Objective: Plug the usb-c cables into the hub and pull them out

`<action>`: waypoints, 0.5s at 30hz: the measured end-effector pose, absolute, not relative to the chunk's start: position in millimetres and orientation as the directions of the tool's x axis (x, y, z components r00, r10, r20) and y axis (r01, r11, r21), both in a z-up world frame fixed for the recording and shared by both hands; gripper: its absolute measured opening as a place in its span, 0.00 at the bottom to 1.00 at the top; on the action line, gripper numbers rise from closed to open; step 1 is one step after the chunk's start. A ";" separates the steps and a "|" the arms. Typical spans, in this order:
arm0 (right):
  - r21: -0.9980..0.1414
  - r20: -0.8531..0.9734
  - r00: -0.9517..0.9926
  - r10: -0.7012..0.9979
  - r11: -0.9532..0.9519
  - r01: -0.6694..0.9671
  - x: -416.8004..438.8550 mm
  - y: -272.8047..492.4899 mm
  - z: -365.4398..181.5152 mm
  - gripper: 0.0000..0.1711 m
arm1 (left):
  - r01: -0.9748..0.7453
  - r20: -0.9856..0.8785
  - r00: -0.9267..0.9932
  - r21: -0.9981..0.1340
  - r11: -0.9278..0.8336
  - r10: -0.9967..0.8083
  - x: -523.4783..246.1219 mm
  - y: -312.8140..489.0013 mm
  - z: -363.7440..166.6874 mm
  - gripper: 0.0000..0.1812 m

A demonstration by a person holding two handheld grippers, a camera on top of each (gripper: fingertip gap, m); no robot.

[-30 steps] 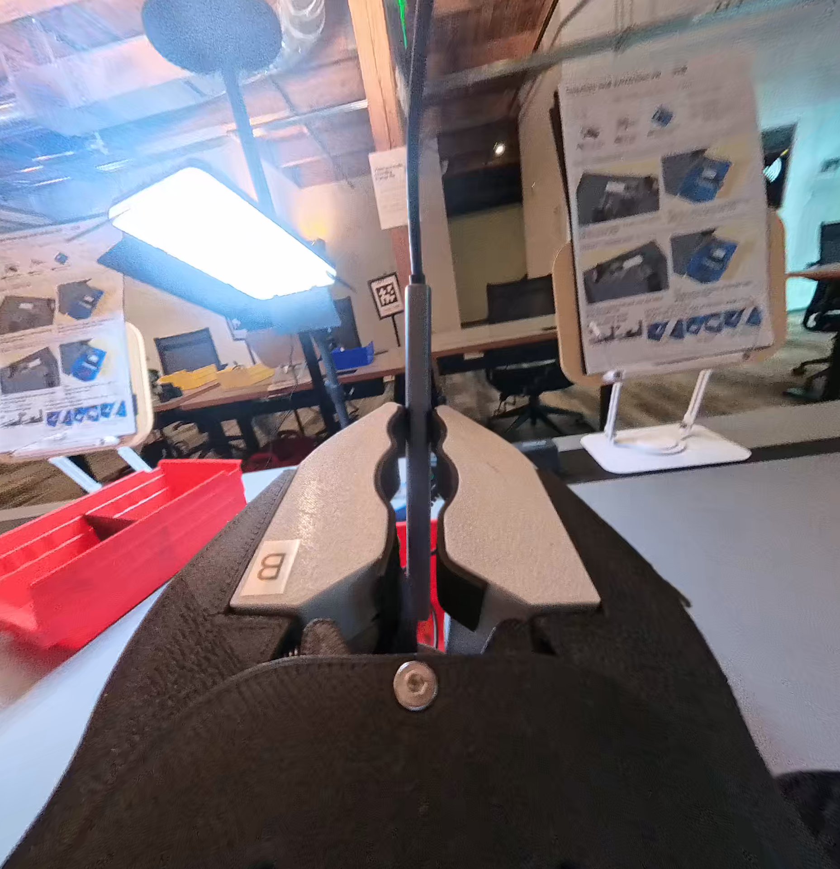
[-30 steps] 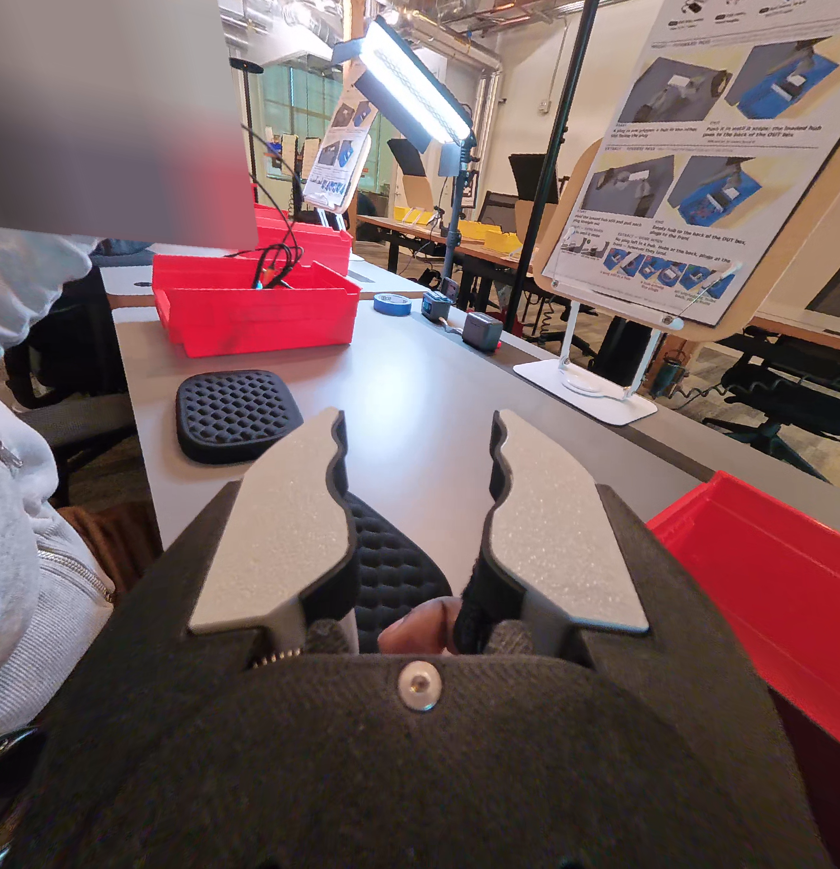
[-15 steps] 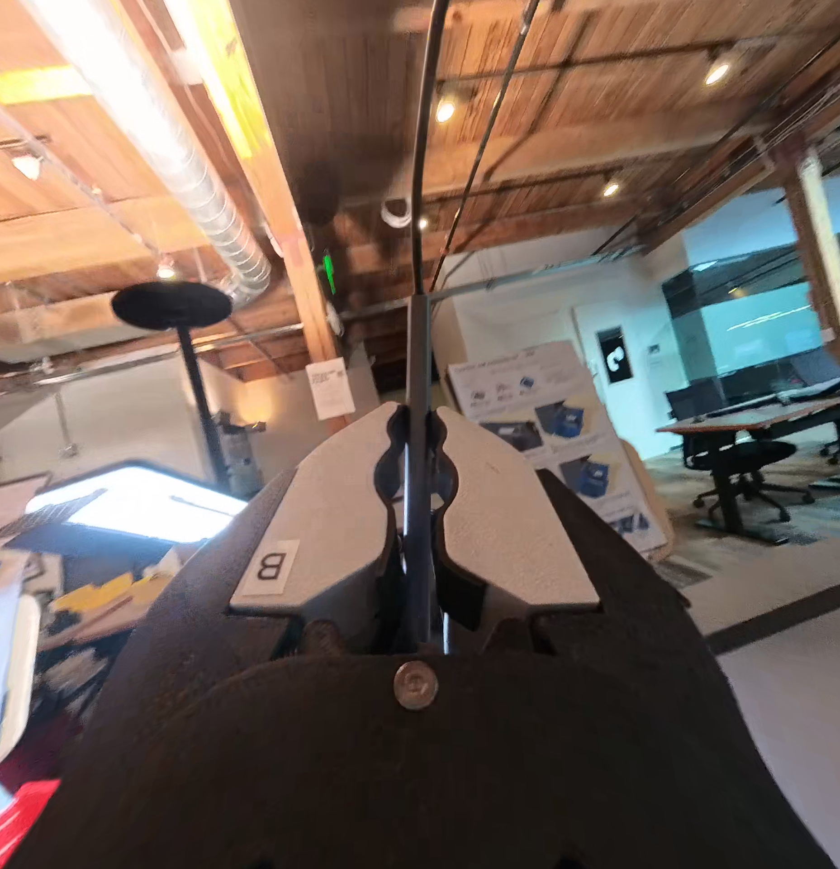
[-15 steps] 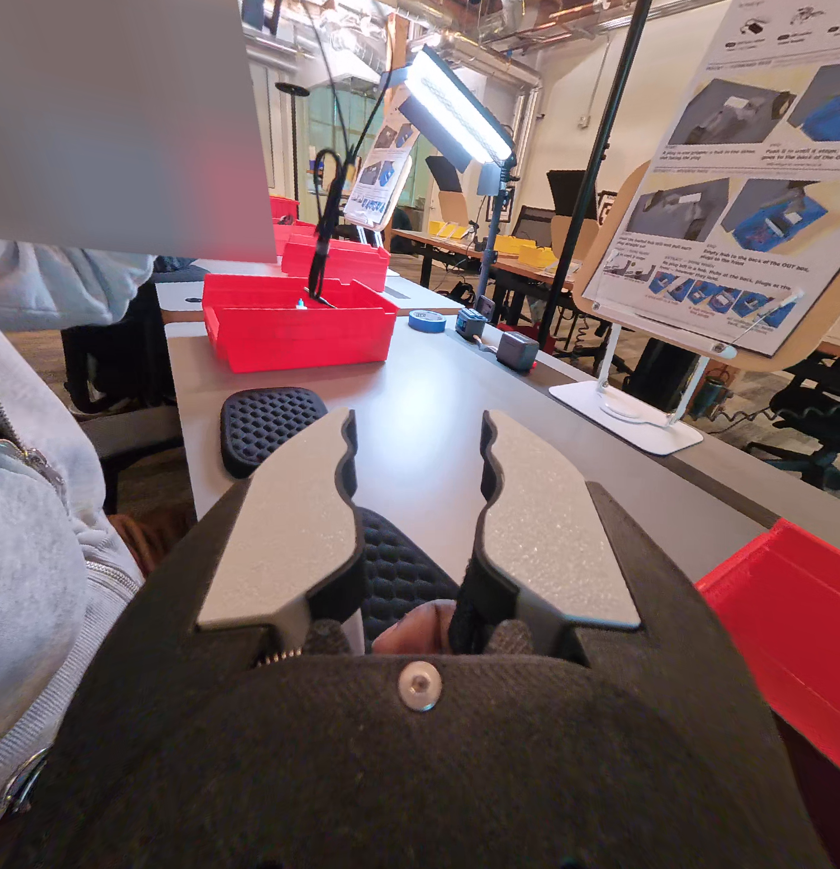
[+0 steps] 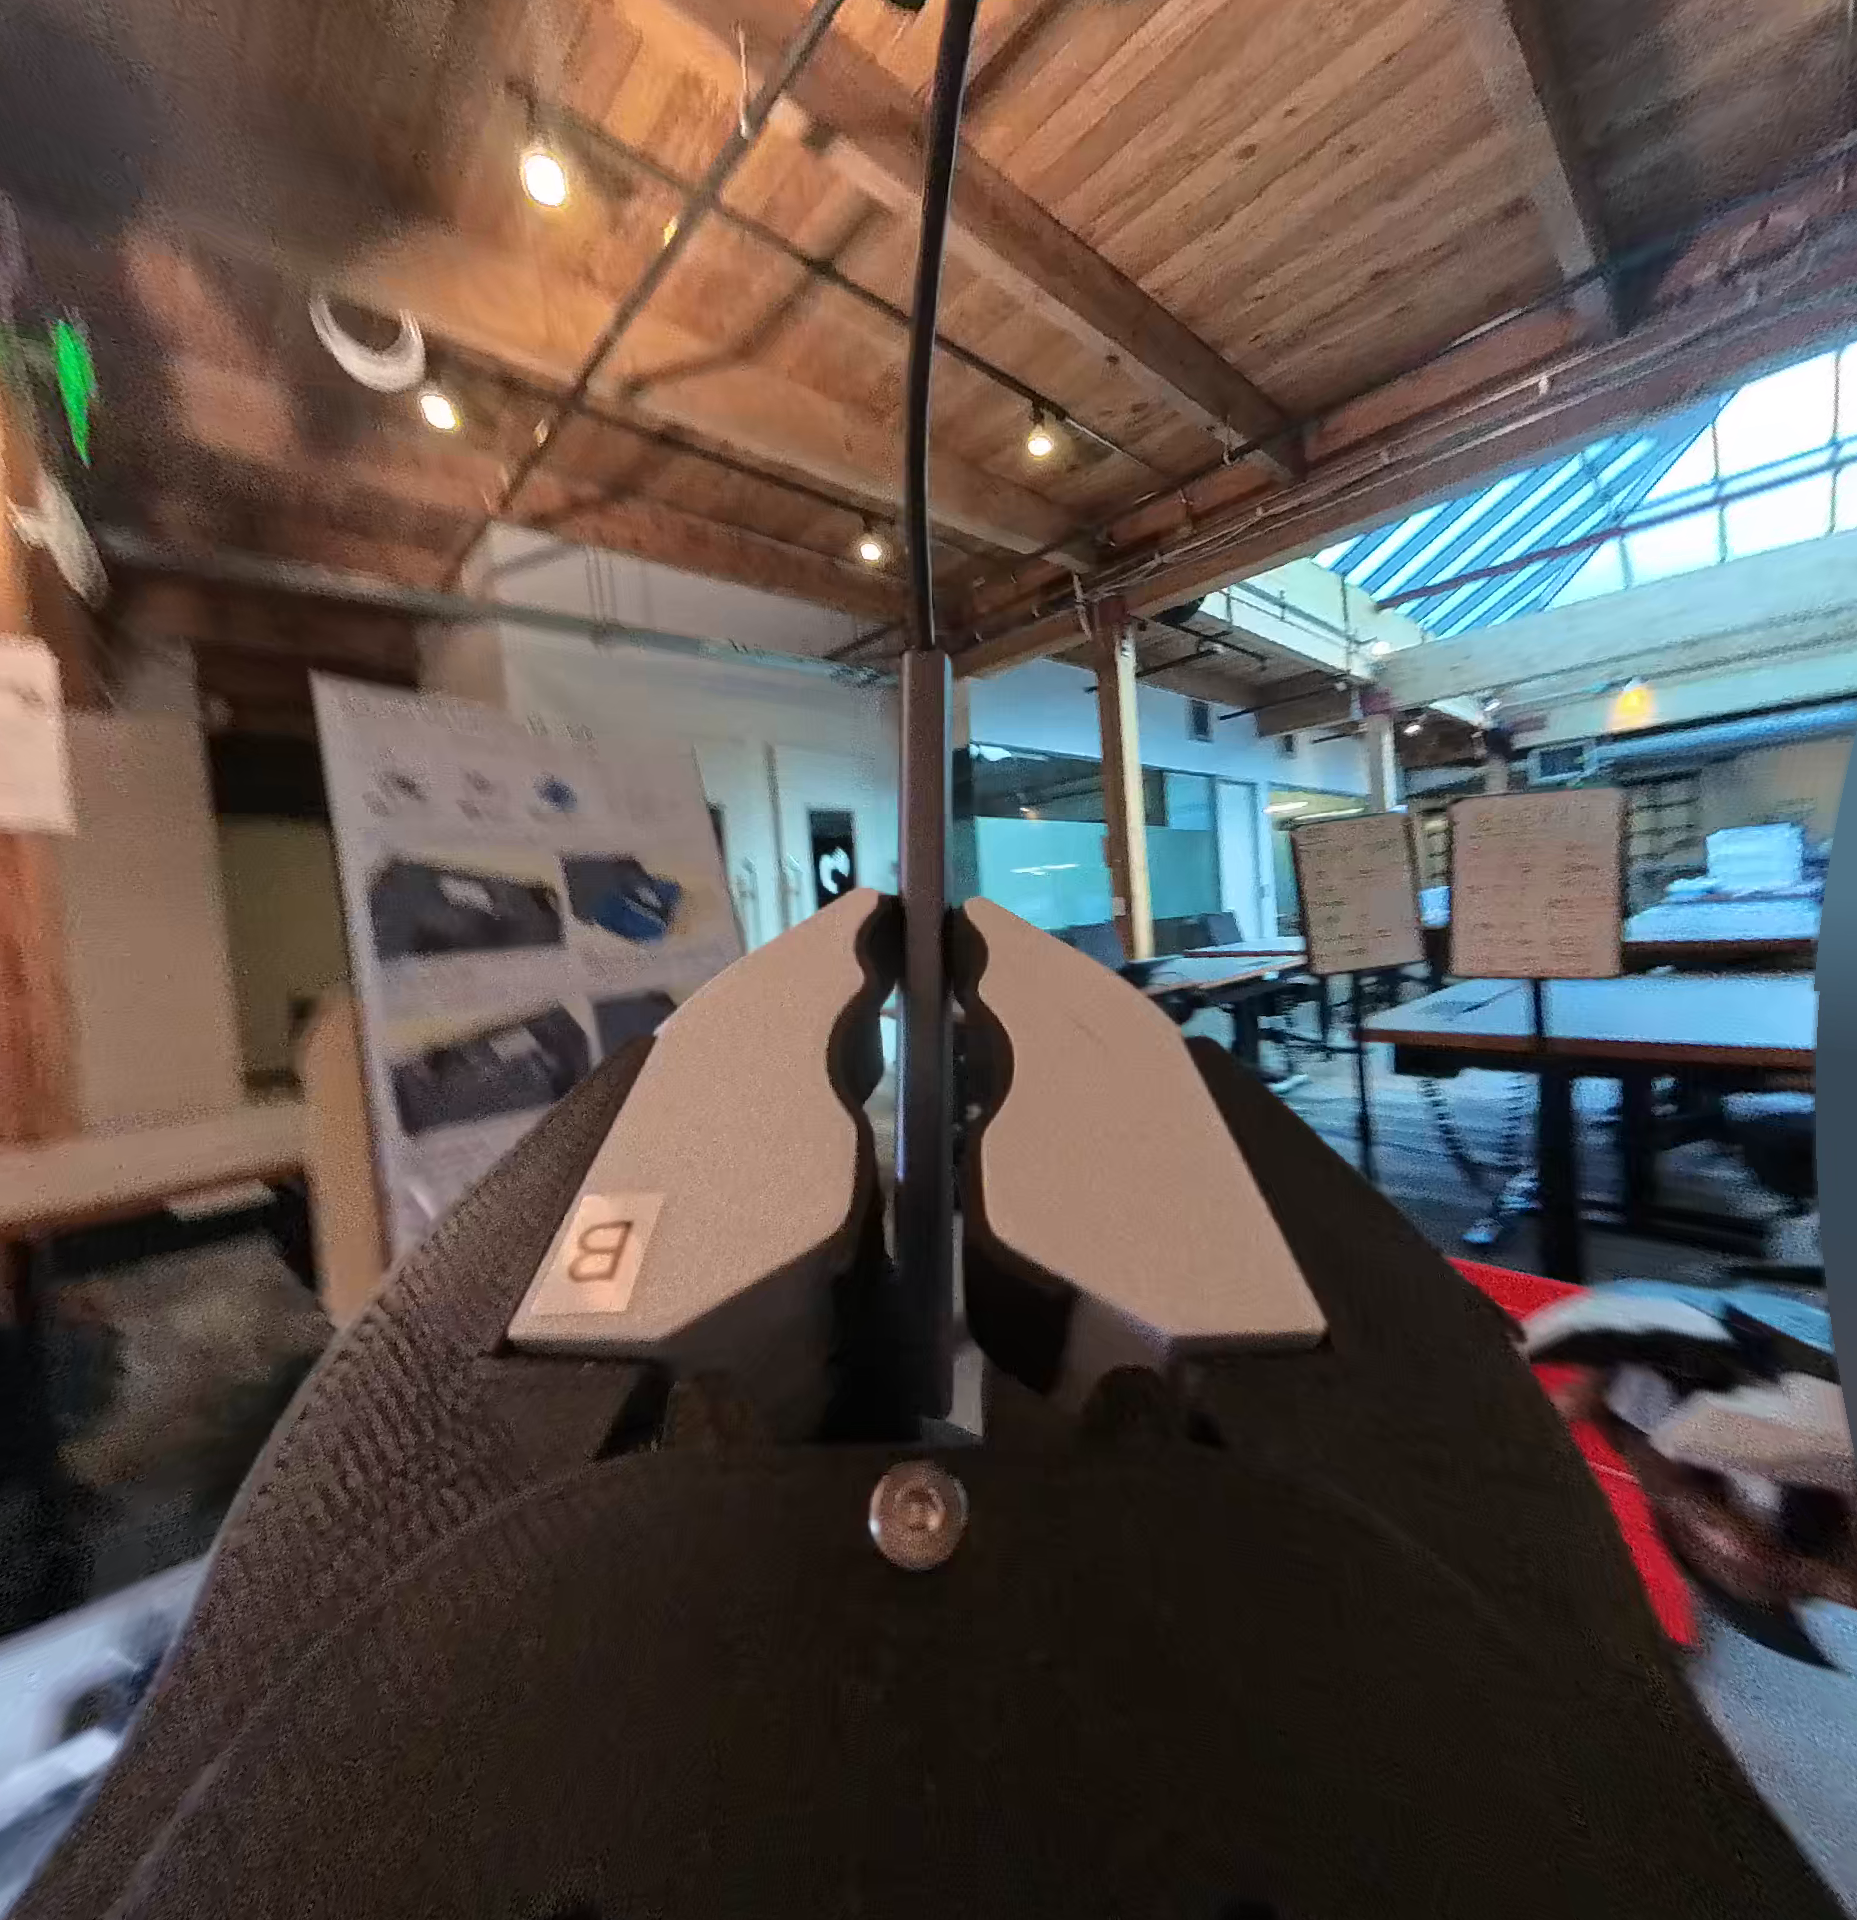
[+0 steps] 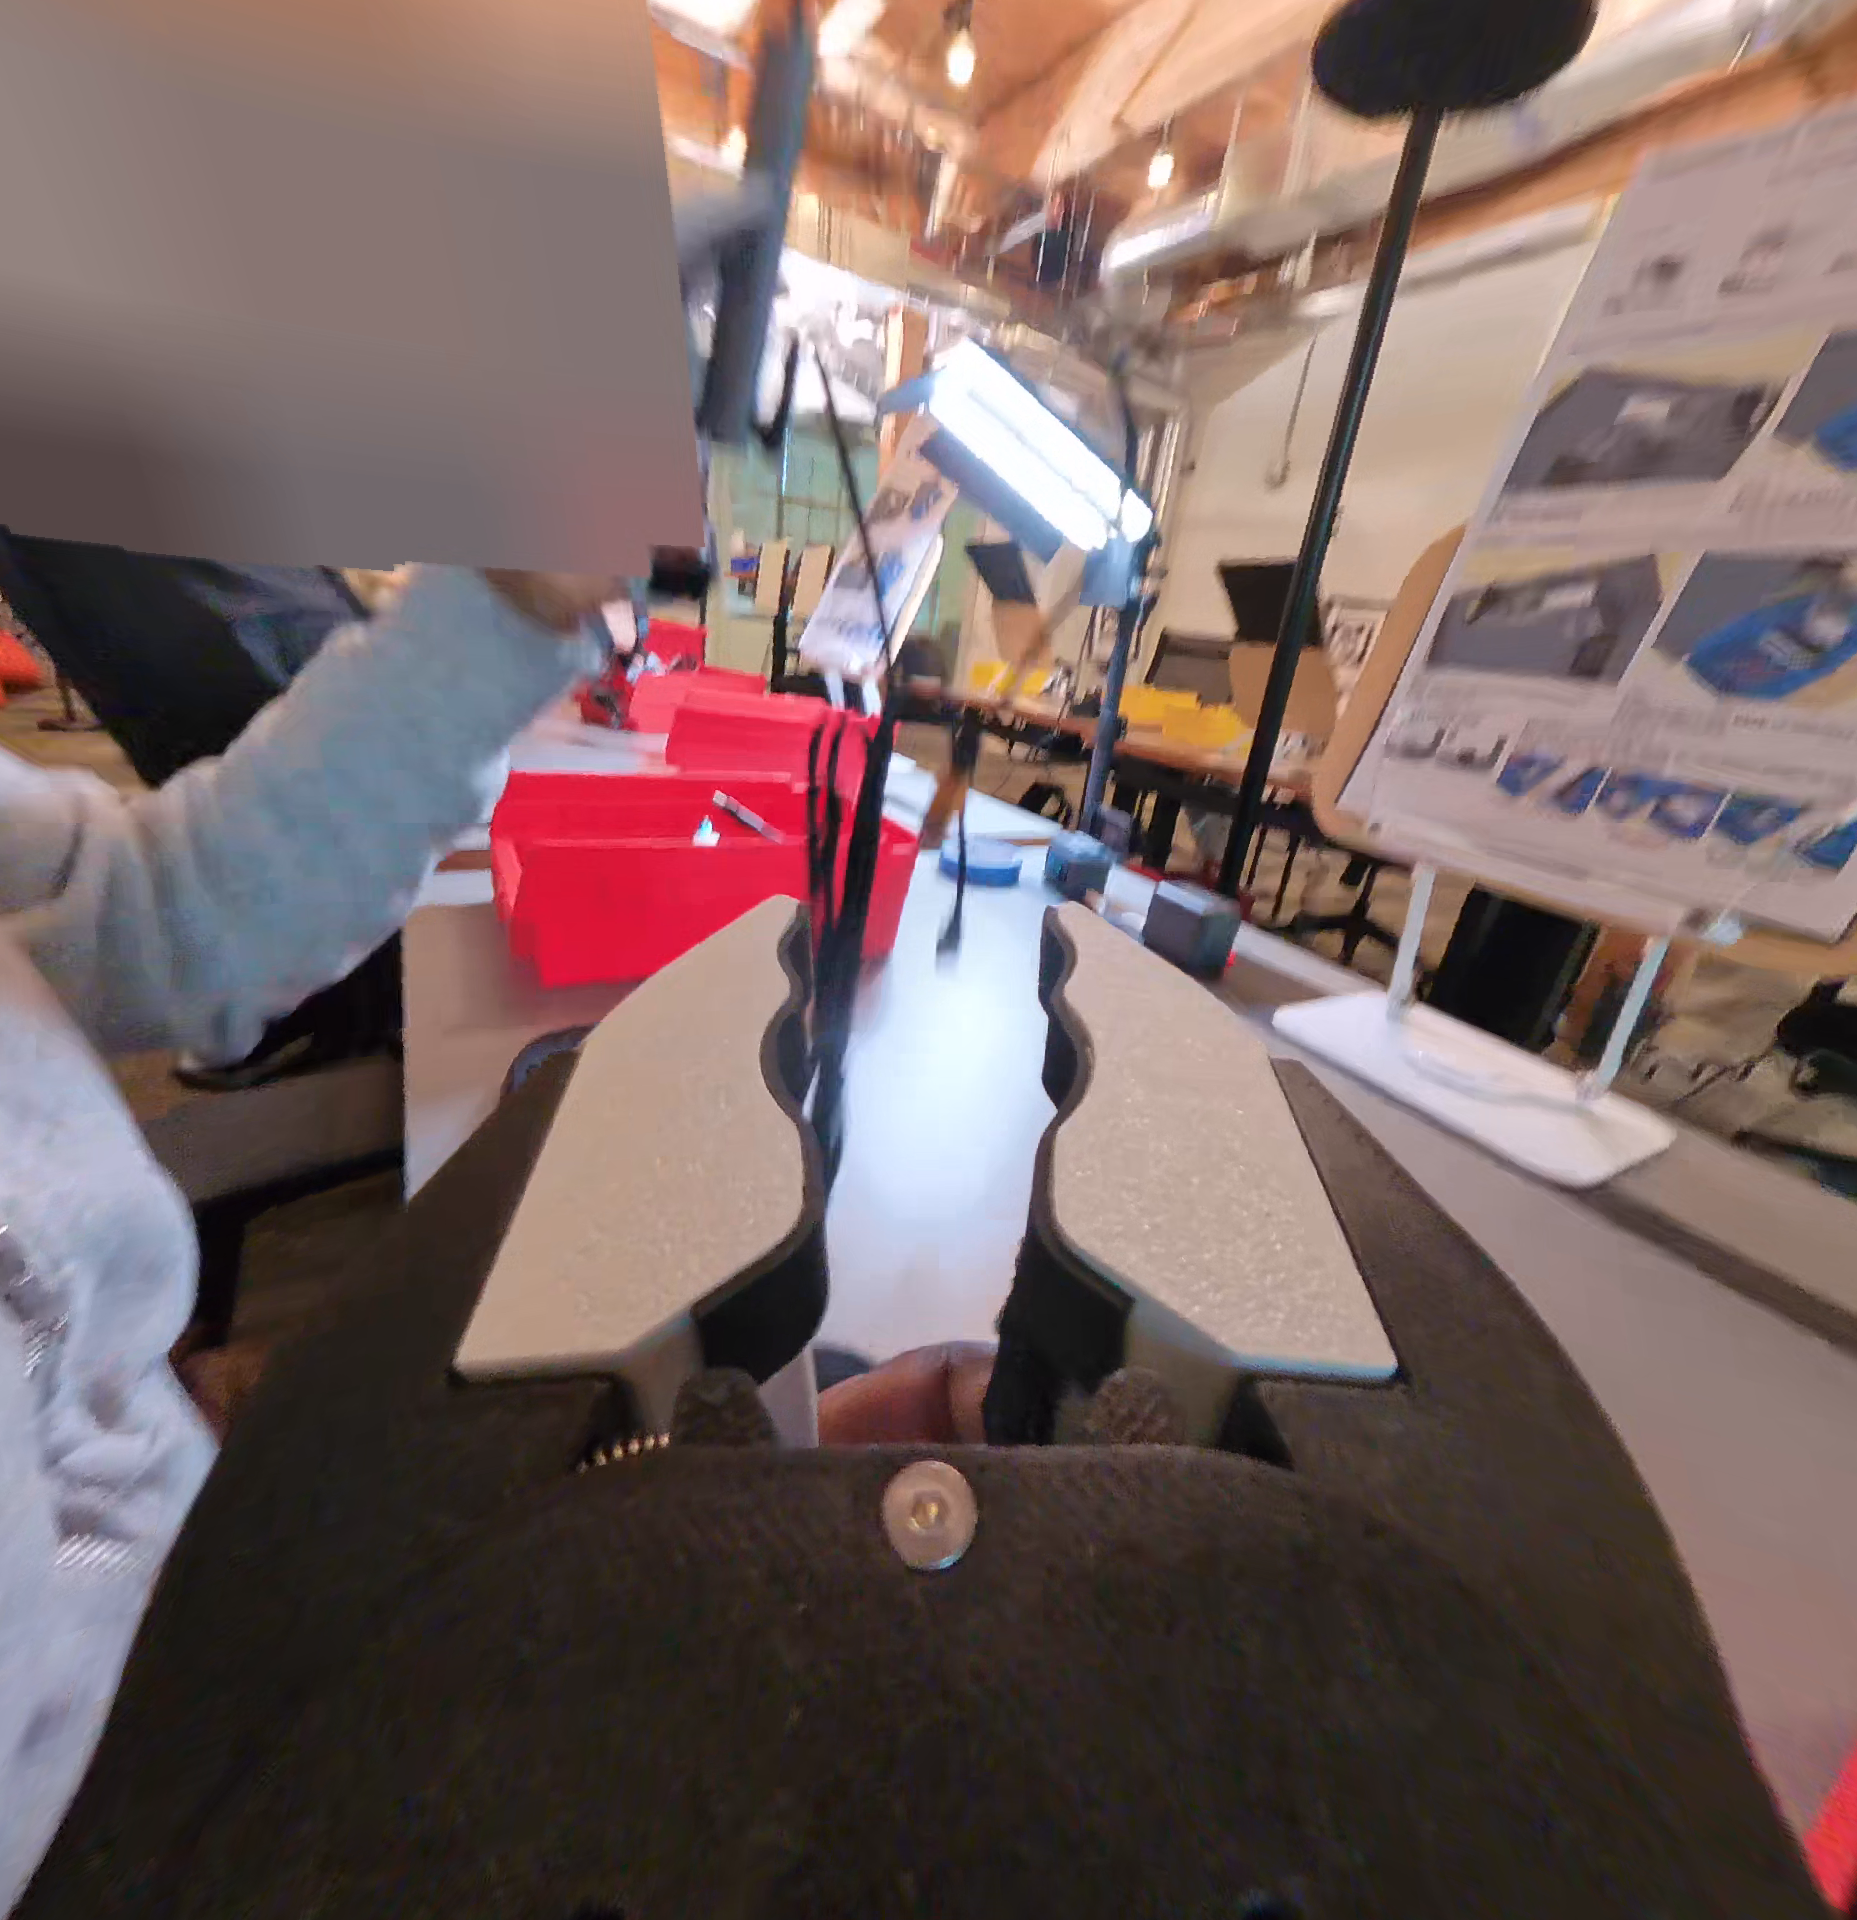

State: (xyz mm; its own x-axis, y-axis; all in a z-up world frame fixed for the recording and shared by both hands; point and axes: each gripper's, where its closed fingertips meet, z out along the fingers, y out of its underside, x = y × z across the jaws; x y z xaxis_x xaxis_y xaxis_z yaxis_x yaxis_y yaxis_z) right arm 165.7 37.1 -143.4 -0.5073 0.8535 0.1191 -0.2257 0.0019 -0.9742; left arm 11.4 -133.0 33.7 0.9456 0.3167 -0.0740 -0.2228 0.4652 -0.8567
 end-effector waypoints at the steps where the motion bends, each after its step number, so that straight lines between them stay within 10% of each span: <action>1: -0.959 0.152 -0.488 0.860 0.009 -0.283 162.3 34.6 -135.0 0.25 | -0.150 -0.016 0.961 -0.870 0.470 0.277 12.1 -123.3 11.1 0.05; 5: -0.853 0.393 -0.339 0.855 0.202 -0.480 140.1 16.8 -109.7 0.15 | 0.106 0.184 0.974 -0.888 0.447 0.135 15.2 -90.7 -66.5 0.06; 15: -0.770 0.639 -0.424 0.642 0.538 -0.343 41.9 -35.7 -164.0 0.17 | 0.401 0.429 0.903 -0.867 0.296 0.035 26.5 -72.9 -181.9 0.05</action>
